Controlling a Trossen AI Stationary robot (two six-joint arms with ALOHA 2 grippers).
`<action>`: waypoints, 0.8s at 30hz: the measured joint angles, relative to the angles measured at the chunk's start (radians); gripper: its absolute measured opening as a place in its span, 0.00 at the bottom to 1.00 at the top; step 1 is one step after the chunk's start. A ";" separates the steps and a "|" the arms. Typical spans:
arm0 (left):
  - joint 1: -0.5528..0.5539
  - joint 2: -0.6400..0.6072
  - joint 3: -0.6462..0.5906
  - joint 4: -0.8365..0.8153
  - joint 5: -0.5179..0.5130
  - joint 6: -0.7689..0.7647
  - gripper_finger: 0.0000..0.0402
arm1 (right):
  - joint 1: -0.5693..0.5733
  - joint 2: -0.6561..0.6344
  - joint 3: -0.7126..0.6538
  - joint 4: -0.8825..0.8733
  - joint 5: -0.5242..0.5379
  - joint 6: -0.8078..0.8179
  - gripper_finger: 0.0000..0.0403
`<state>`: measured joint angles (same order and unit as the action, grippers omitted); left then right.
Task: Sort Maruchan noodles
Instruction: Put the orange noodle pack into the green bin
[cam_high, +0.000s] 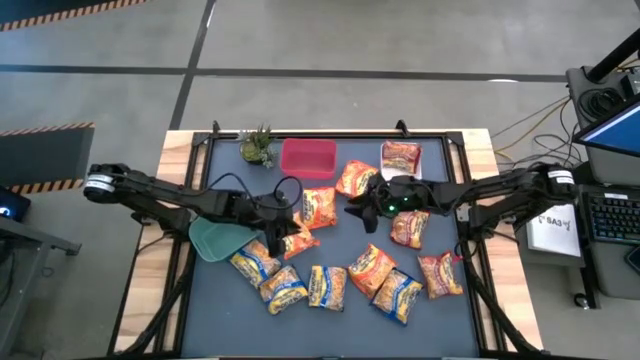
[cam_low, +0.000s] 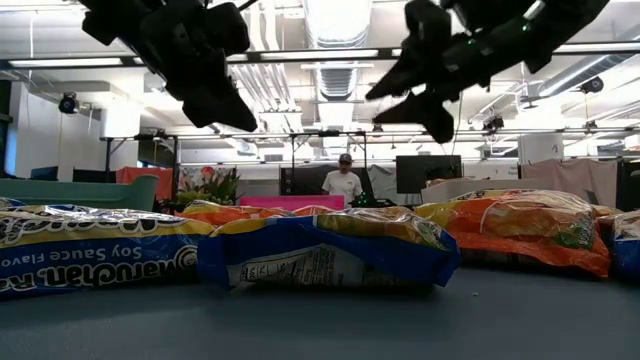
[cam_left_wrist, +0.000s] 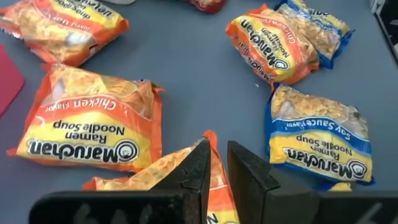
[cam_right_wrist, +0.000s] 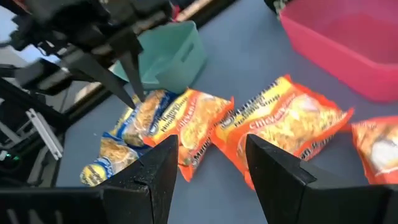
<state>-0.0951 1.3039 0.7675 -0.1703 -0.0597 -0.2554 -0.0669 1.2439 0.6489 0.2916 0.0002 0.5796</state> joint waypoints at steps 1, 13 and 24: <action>-0.002 0.000 0.003 -0.014 0.000 -0.001 0.09 | 0.000 0.014 0.001 0.000 0.000 0.005 0.44; -0.022 0.001 0.006 -0.033 0.001 -0.002 0.09 | 0.000 0.085 0.061 -0.010 -0.001 0.026 0.44; -0.021 0.002 0.006 -0.023 -0.045 0.009 0.09 | 0.000 0.105 0.068 -0.029 0.000 0.056 0.44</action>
<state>-0.1166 1.3056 0.7738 -0.1929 -0.1046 -0.2467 -0.0673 1.3487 0.7174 0.2629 -0.0003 0.6357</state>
